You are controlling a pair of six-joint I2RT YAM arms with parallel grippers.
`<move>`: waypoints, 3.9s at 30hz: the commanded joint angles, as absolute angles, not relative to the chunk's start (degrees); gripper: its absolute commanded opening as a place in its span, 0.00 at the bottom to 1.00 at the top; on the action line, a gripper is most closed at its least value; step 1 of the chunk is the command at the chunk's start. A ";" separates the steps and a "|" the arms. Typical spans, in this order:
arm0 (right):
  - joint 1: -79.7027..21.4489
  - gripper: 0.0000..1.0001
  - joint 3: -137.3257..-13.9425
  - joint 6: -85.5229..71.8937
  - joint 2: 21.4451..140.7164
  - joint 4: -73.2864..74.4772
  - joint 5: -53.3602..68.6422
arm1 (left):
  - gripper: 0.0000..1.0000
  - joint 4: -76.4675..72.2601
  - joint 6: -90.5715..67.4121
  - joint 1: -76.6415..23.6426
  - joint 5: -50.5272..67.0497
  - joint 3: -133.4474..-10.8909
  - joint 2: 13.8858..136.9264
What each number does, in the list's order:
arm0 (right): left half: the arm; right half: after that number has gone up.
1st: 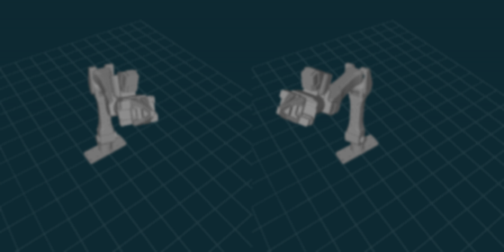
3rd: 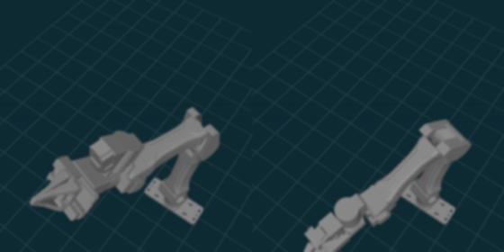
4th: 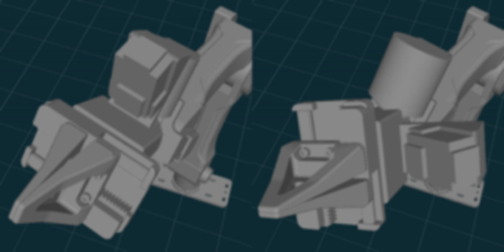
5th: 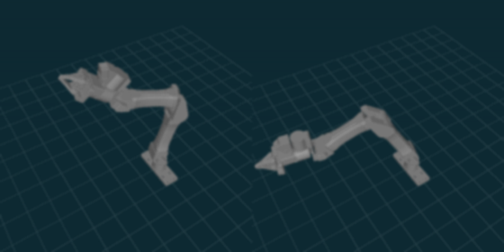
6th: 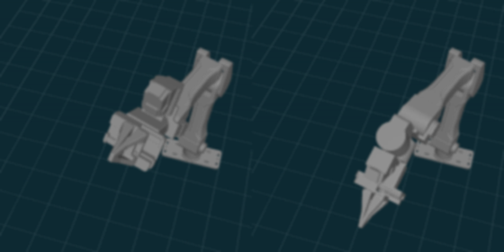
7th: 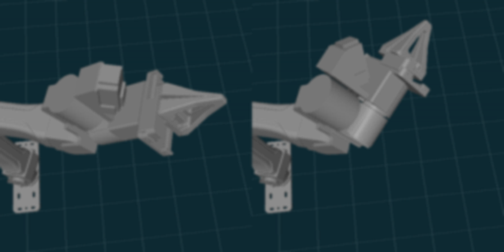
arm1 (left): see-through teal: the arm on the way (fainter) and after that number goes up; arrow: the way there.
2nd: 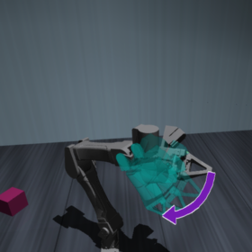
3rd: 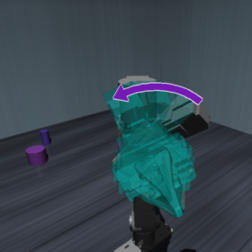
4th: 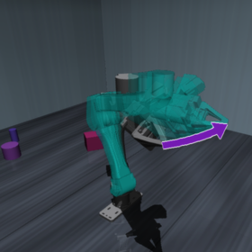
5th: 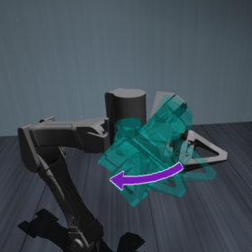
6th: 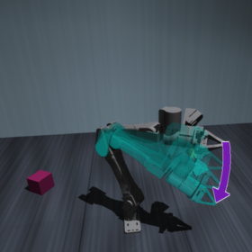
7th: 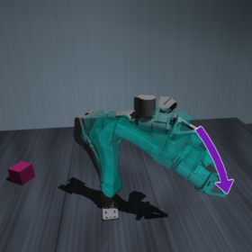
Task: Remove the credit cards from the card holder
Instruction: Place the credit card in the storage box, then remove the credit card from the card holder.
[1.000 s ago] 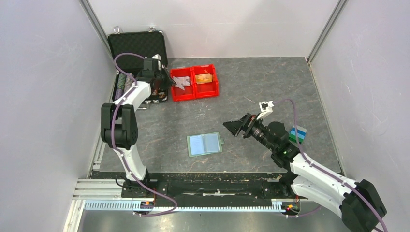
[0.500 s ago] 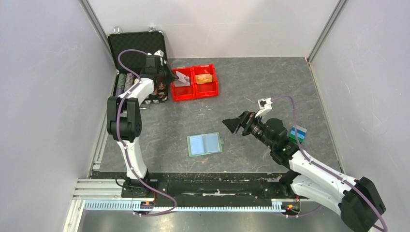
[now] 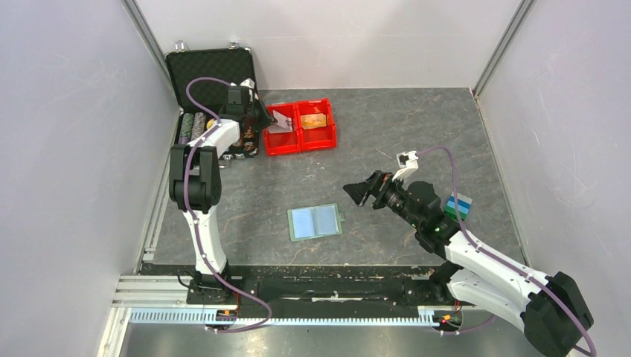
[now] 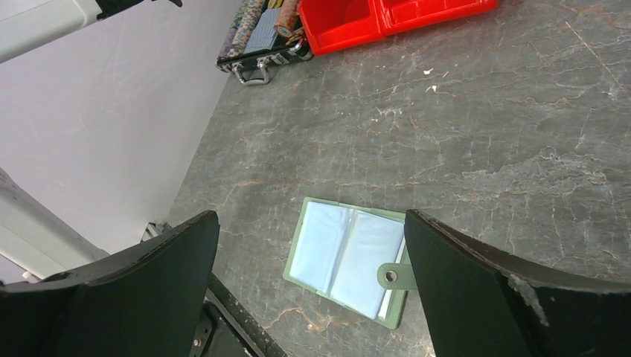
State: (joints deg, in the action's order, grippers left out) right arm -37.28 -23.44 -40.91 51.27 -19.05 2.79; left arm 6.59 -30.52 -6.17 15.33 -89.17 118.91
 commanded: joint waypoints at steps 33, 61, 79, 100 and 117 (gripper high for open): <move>-37.19 0.98 -26.46 -40.86 51.80 -18.55 2.37 | 0.02 10.81 -27.94 -5.98 14.02 -100.03 123.78; -37.18 0.98 -27.60 -41.35 50.79 -16.61 3.25 | 0.02 13.93 -27.94 -5.98 13.97 -102.74 126.21; -37.18 0.98 -27.57 -41.04 51.47 -16.89 3.15 | 1.00 16.82 -22.17 -5.98 13.66 -103.80 123.17; -37.18 0.98 -28.01 -38.40 51.96 -15.15 3.71 | 0.81 18.11 -24.44 -5.99 17.87 -99.71 113.45; -38.92 0.91 -31.99 -31.79 63.52 -2.99 7.00 | 0.75 31.86 -26.15 -8.92 28.53 -63.93 74.44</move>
